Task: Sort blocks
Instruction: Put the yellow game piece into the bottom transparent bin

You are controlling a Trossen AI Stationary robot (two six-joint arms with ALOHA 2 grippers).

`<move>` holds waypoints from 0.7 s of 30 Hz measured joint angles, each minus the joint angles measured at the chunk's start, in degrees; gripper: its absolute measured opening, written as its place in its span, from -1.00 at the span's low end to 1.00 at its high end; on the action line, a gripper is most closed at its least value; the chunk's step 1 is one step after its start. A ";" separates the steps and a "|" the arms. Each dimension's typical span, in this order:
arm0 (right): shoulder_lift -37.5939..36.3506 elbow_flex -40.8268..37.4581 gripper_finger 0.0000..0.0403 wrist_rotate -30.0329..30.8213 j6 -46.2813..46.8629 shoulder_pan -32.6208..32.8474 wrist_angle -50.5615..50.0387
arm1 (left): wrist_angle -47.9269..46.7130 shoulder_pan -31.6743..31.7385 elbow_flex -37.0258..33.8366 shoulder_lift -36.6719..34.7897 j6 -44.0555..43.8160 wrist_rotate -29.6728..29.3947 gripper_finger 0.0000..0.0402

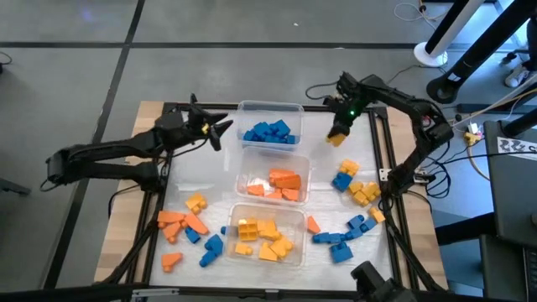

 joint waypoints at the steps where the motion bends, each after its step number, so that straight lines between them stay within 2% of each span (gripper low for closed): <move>1: -0.94 1.01 -0.97 -0.96 0.02 1.06 0.02 | -2.11 0.00 0.00 -1.36 -0.44 0.00 -0.15; 5: -5.03 4.81 -0.94 -3.01 1.48 6.44 -0.20 | -11.09 0.00 0.00 -6.30 -4.16 2.19 -0.15; 10: -9.60 9.51 -0.96 -2.93 4.74 15.50 0.86 | -22.91 0.00 0.00 -10.80 -7.93 12.13 -0.15; 14: -12.22 12.05 -0.94 -0.07 9.59 24.69 4.59 | -31.90 -0.02 0.00 -12.25 -11.23 19.32 -0.15; 21: -12.71 12.70 -0.95 6.04 19.72 43.03 18.44 | -45.40 -0.02 0.00 -12.22 -20.24 27.86 -0.15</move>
